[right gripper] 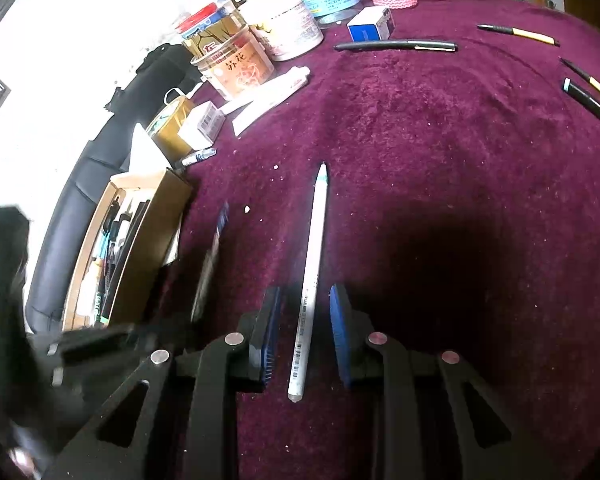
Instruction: Organize rigid objects
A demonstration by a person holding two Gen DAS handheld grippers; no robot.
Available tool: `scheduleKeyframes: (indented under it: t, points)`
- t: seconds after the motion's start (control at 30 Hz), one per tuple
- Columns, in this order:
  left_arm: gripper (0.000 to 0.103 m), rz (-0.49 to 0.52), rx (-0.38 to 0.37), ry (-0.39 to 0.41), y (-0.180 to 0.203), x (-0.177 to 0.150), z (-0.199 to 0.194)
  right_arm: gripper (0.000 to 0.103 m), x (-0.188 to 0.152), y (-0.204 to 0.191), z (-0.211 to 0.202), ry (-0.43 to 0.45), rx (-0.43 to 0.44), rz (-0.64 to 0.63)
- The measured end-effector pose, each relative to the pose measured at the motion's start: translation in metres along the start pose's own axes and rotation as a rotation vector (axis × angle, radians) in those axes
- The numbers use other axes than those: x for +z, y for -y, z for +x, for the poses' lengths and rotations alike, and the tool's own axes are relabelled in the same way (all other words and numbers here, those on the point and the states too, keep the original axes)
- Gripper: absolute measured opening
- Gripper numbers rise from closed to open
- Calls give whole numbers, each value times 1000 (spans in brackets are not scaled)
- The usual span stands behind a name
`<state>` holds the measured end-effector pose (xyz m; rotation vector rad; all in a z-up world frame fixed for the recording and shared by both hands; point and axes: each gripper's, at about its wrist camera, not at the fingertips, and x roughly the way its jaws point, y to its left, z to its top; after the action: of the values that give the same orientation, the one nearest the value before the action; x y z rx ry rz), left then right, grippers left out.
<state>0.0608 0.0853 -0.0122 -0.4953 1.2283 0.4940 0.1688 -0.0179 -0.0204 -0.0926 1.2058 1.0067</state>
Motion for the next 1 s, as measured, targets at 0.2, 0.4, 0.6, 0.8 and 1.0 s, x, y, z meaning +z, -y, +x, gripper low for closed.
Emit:
scheduleKeyframes:
  t: [0.2, 0.4, 0.6, 0.8, 1.0]
  points:
    - [7, 5, -17, 3, -8, 11, 12, 25, -4, -18, 3, 28, -94, -101]
    - [6, 67, 45, 98, 4, 3, 12, 12, -8, -24, 3, 47, -168, -195]
    - [6, 37, -41, 107, -15, -35, -18, 7, -12, -29, 2, 50, -217, -196]
    - [6, 30, -156, 116, -19, -52, -45, 7, -38, -21, -14, 17, -109, -50]
    - [6, 41, -234, 102, -12, -53, -58, 7, -80, -2, -41, 45, 42, 165]
